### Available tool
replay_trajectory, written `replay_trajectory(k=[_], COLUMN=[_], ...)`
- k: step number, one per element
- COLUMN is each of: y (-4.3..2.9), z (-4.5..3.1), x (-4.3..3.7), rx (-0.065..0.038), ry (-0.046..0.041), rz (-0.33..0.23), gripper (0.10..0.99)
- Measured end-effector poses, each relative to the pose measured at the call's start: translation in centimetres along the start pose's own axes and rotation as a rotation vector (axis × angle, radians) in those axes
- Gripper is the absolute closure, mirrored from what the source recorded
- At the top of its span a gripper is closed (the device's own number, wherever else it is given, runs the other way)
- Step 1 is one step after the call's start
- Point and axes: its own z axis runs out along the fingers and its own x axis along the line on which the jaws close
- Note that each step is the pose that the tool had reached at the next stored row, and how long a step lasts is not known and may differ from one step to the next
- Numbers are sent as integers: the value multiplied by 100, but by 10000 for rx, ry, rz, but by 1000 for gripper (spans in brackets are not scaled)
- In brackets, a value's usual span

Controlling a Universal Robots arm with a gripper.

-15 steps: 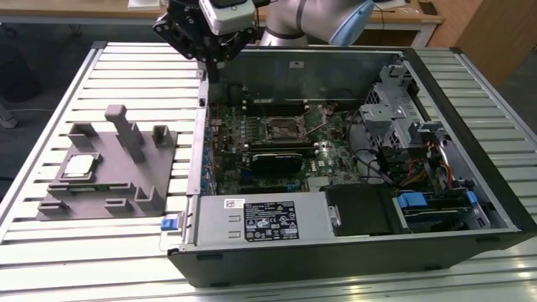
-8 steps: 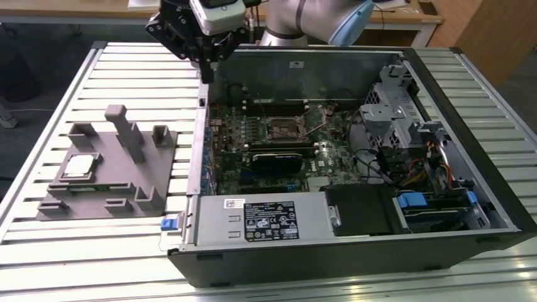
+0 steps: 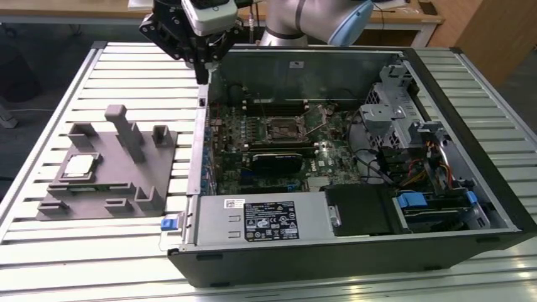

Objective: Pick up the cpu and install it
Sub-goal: 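Reach for the cpu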

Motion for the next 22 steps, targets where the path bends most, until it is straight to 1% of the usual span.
replay_trajectory(k=[6, 22], y=[-4, -18], z=[4, 16], x=[49, 226], rx=[1, 0], ry=[0, 0], rz=[0, 0], gripper=[980, 980])
